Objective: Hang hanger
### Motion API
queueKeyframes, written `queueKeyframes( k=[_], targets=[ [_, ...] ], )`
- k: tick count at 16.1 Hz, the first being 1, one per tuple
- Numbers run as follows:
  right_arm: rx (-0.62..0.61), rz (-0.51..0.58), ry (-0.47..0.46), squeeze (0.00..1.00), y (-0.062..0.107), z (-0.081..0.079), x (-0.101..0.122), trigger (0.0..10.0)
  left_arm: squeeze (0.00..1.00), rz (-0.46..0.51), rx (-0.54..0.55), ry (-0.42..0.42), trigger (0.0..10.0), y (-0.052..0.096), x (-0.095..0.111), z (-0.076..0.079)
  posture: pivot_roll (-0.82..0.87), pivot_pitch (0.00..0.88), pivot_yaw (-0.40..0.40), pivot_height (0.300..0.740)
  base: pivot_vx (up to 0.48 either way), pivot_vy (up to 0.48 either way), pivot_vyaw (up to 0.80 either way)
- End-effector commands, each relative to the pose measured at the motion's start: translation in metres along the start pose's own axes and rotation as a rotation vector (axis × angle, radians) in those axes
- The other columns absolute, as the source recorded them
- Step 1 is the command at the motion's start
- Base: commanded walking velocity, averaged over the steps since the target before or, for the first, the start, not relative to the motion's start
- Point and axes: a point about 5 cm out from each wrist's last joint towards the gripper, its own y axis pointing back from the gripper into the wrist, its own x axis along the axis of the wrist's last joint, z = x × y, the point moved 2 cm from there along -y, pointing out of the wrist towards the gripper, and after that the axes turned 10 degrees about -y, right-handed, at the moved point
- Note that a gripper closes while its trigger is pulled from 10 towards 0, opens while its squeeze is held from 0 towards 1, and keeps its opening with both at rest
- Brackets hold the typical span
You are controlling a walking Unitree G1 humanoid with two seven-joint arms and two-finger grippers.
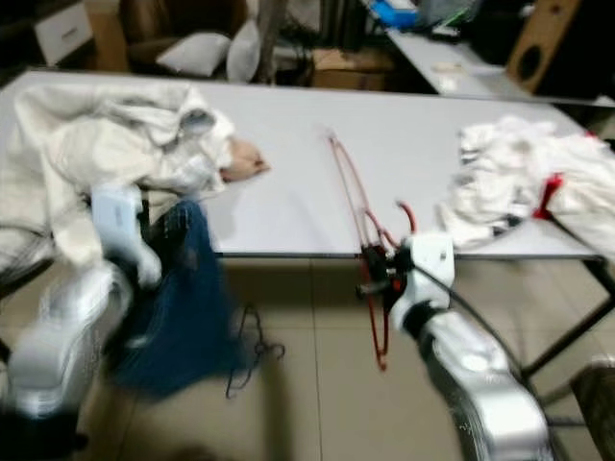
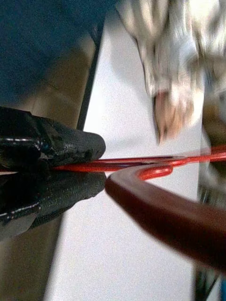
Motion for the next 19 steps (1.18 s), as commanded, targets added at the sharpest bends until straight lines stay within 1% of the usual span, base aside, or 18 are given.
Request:
queueKeyframes(
  k=[1, 2, 3, 4, 5, 7, 8, 9, 10, 11, 12, 13, 14, 15, 16, 17, 18, 19],
  targets=[
    [0.072, 0.011, 0.035, 0.0, 0.007, -0.002, 0.008, 10.0, 0.0, 0.05, -0.021, -0.004, 10.0, -0.009, 0.013, 0.001, -0.1, 0.0, -0.035, 0.74, 0.33, 0.0, 0.0],
    [0.131, 0.003, 0.072, 0.0, 0.016, 0.0, 0.013, 10.0, 0.0, 0.07, -0.018, -0.01, 10.0, -0.018, 0.02, -0.003, -0.1, 0.0, -0.032, 0.74, 0.33, 0.0, 0.0],
    [0.153, -0.003, 0.102, 0.0, 0.023, 0.006, 0.019, 10.0, 0.0, 0.086, -0.007, -0.026, 10.0, -0.028, 0.027, -0.009, -0.1, 0.0, -0.03, 0.74, 0.33, 0.0, 0.0],
    [0.13, -0.002, 0.126, 0.0, 0.027, 0.018, 0.025, 10.0, 0.0, 0.122, -0.011, -0.046, 10.0, -0.043, 0.04, -0.016, -0.1, 0.0, -0.03, 0.74, 0.326, 0.0, 0.0],
    [0.116, 0.003, 0.134, 0.0, 0.028, 0.022, 0.027, 10.0, 0.0, 0.135, -0.01, -0.06, 10.0, -0.051, 0.047, -0.019, -0.11, 0.0, -0.029, 0.74, 0.33, 0.0, 0.0],
    [0.046, 0.033, 0.149, 0.0, 0.026, 0.034, 0.034, 10.0, 0.0, 0.194, -0.011, -0.117, 10.0, -0.08, 0.077, -0.031, -0.11, 0.0, -0.026, 0.74, 0.332, 0.0, 0.0],
    [-0.026, 0.059, 0.148, 0.0, 0.023, 0.043, 0.037, 10.0, 0.0, 0.247, -0.003, -0.169, 10.0, -0.107, 0.113, -0.04, -0.11, 0.0, -0.02, 0.74, 0.33, 0.0, 0.0],
    [-0.065, 0.082, 0.141, 0.0, 0.021, 0.046, 0.04, 10.0, 0.0, 0.283, 0.011, -0.238, 10.0, -0.118, 0.141, -0.046, -0.11, 0.0, -0.018, 0.74, 0.33, 0.0, 0.0],
    [-0.084, 0.098, 0.136, 0.0, 0.02, 0.049, 0.042, 10.0, 0.0, 0.309, 0.044, -0.275, 10.0, -0.124, 0.163, -0.053, -0.11, 0.0, -0.02, 0.74, 0.33, 0.0, 0.0],
    [-0.088, 0.115, 0.128, 0.0, 0.019, 0.049, 0.044, 10.0, 0.0, 0.345, 0.112, -0.307, 10.0, -0.124, 0.19, -0.064, -0.11, 0.0, -0.02, 0.74, 0.33, 0.0, 0.0],
    [-0.088, 0.13, 0.129, 0.0, 0.018, 0.047, 0.046, 10.0, 0.0, 0.419, 0.227, -0.369, 10.0, -0.116, 0.234, -0.081, -0.12, 0.0, 0.001, 0.74, 0.311, 0.0, 0.0],
    [-0.088, 0.144, 0.129, 0.0, 0.019, 0.044, 0.047, 10.0, 0.0, 0.487, 0.314, -0.421, 10.0, -0.106, 0.267, -0.093, -0.12, 0.0, 0.011, 0.74, 0.296, 0.0, 0.0],
    [-0.089, 0.151, 0.123, 0.0, 0.019, 0.044, 0.047, 10.0, 0.0, 0.509, 0.335, -0.434, 10.0, -0.102, 0.276, -0.096, -0.12, 0.0, 0.013, 0.74, 0.296, 0.0, 0.0],
    [-0.086, 0.152, 0.117, 0.0, 0.019, 0.04, 0.045, 10.0, 0.0, 0.491, 0.34, -0.506, 10.0, -0.102, 0.275, -0.098, -0.13, 0.0, 0.017, 0.74, 0.281, 0.0, 0.0],
    [-0.078, 0.148, 0.117, 0.0, 0.019, 0.037, 0.042, 10.0, 0.0, 0.455, 0.331, -0.555, 10.0, -0.104, 0.266, -0.099, -0.13, 0.0, 0.015, 0.74, 0.285, 0.0, 0.0],
    [-0.053, 0.135, 0.108, 0.0, 0.018, 0.031, 0.037, 10.0, 0.0, 0.339, 0.289, -0.628, 10.0, -0.112, 0.225, -0.1, -0.13, 0.0, 0.008, 0.74, 0.281, 0.0, 0.0],
    [-0.038, 0.127, 0.103, 0.0, 0.018, 0.028, 0.035, 10.0, 0.0, 0.269, 0.264, -0.66, 10.0, -0.115, 0.199, -0.101, -0.12, 0.0, 0.007, 0.74, 0.281, 0.0, 0.0],
    [-0.013, 0.107, 0.104, 0.0, 0.017, 0.023, 0.03, 10.0, 0.0, 0.149, 0.215, -0.673, 10.0, -0.116, 0.155, -0.103, -0.12, 0.0, 0.005, 0.74, 0.244, 0.0, 0.0]
  ],
)
